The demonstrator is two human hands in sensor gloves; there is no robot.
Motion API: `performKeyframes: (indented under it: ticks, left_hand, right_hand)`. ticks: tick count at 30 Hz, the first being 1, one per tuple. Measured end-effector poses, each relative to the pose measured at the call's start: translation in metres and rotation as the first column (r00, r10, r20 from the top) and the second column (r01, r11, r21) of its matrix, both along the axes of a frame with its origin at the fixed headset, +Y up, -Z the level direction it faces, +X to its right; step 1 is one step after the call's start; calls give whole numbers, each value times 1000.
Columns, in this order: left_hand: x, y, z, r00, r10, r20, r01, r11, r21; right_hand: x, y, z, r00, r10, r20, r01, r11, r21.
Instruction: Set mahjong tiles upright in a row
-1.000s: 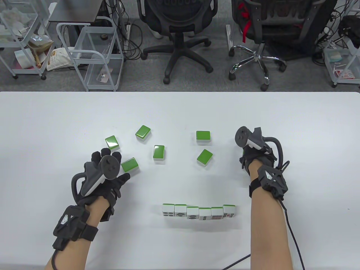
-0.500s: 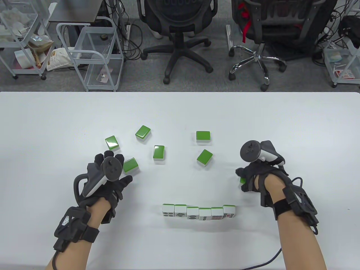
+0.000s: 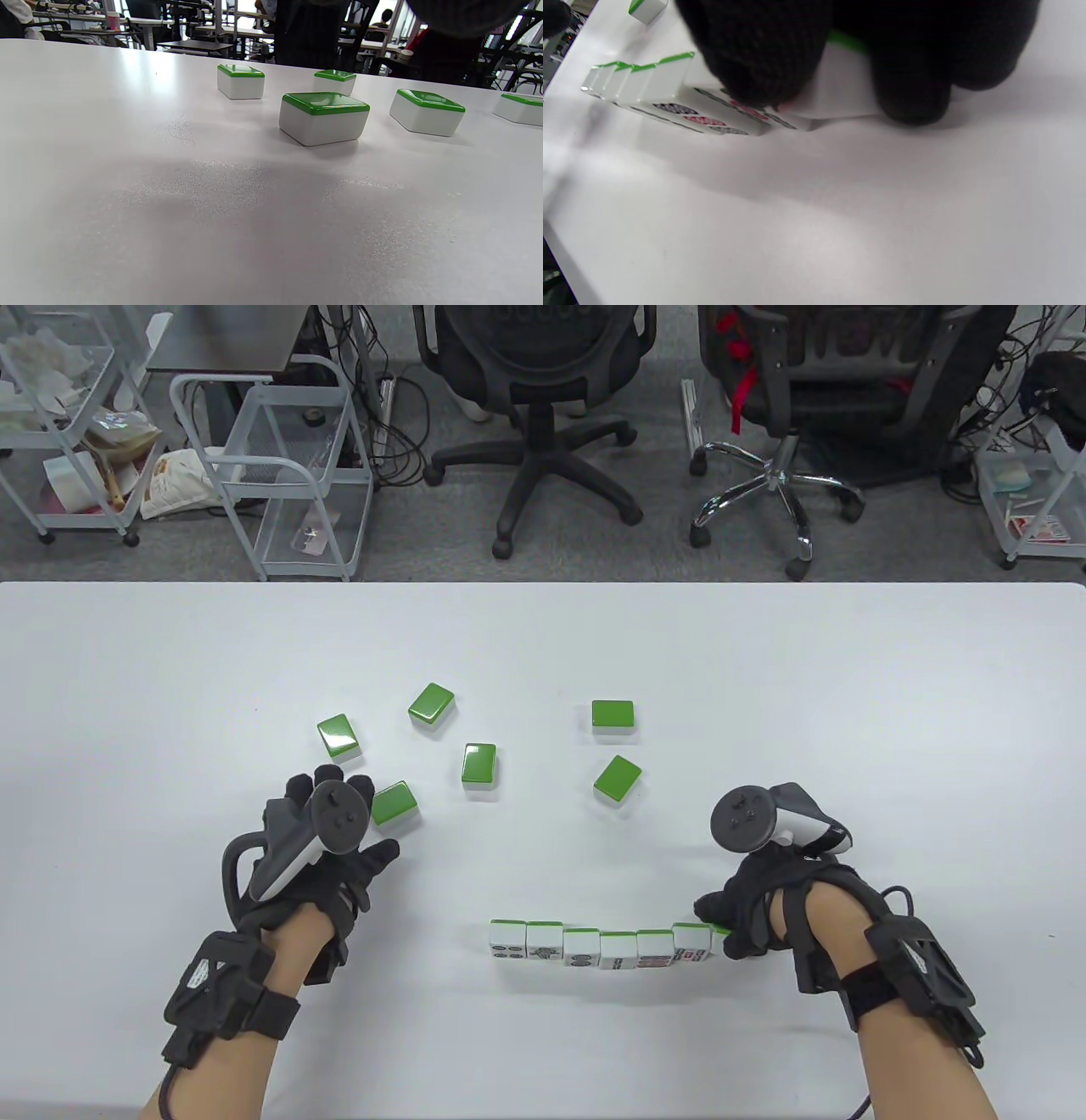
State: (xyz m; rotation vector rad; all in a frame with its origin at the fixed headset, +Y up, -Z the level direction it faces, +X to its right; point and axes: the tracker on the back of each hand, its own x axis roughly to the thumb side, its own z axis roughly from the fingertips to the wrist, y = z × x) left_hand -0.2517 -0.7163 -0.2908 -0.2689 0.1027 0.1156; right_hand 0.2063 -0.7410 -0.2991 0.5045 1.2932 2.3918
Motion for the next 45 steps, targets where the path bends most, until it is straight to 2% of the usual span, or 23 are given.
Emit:
performKeyframes:
  ticks: [5, 8, 10, 12, 13, 16, 17, 20, 25, 32, 38, 41, 45]
  left_hand:
    - [0, 0, 0, 1000, 3, -1, -3, 1000, -4]
    - [-2, 1, 0, 1000, 11, -5, -11, 1000, 1]
    - [-3, 2, 1, 1000, 17, -8, -17, 1000, 3]
    - [-4, 2, 0, 1000, 21, -11, -21, 1000, 2]
    - [-4, 2, 0, 1000, 22, -12, -22, 1000, 3]
    - [-4, 2, 1, 1000, 24, -14, -24, 1000, 0]
    - [-4, 2, 1, 1000, 24, -14, -24, 1000, -1]
    - [-5, 2, 1, 1000, 24, -16, -24, 1000, -1]
    - [-6, 2, 0, 999, 32, -17, -32, 999, 3]
    - [-5, 2, -1, 1000, 10, -3, -10, 1000, 5]
    - [-5, 2, -3, 1000, 19, -1, -19, 1000, 9]
    - [-5, 2, -4, 1000, 18, -2, -18, 1000, 6]
    - [-5, 0, -5, 1000, 11, -4, -11, 1000, 1]
  right_hand:
    - [12, -5, -7, 993, -98, 70, 99, 995, -14]
    - [15, -4, -8, 992, -96, 85, 97, 995, -5]
    - [16, 4, -10, 992, -67, 104, 66, 998, 19]
    - [13, 20, -16, 990, -48, 133, 30, 991, 132]
    - [6, 31, -20, 989, -34, 142, 0, 972, 236]
    - [-25, 58, -29, 986, -16, 163, -61, 887, 458]
    - [-41, 65, -33, 991, 0, 136, -69, 862, 502]
    - [-80, 73, -43, 991, 77, 112, -125, 842, 525]
    - [-125, 60, -67, 916, 360, 176, -394, 728, 561]
    - [-144, 24, -95, 833, 453, 318, -553, 671, 494]
    - [-146, 5, -106, 796, 523, 304, -599, 614, 514]
    - [-148, 7, -110, 782, 541, 309, -598, 514, 615]
    - [-147, 5, -113, 808, 506, 302, -570, 542, 617]
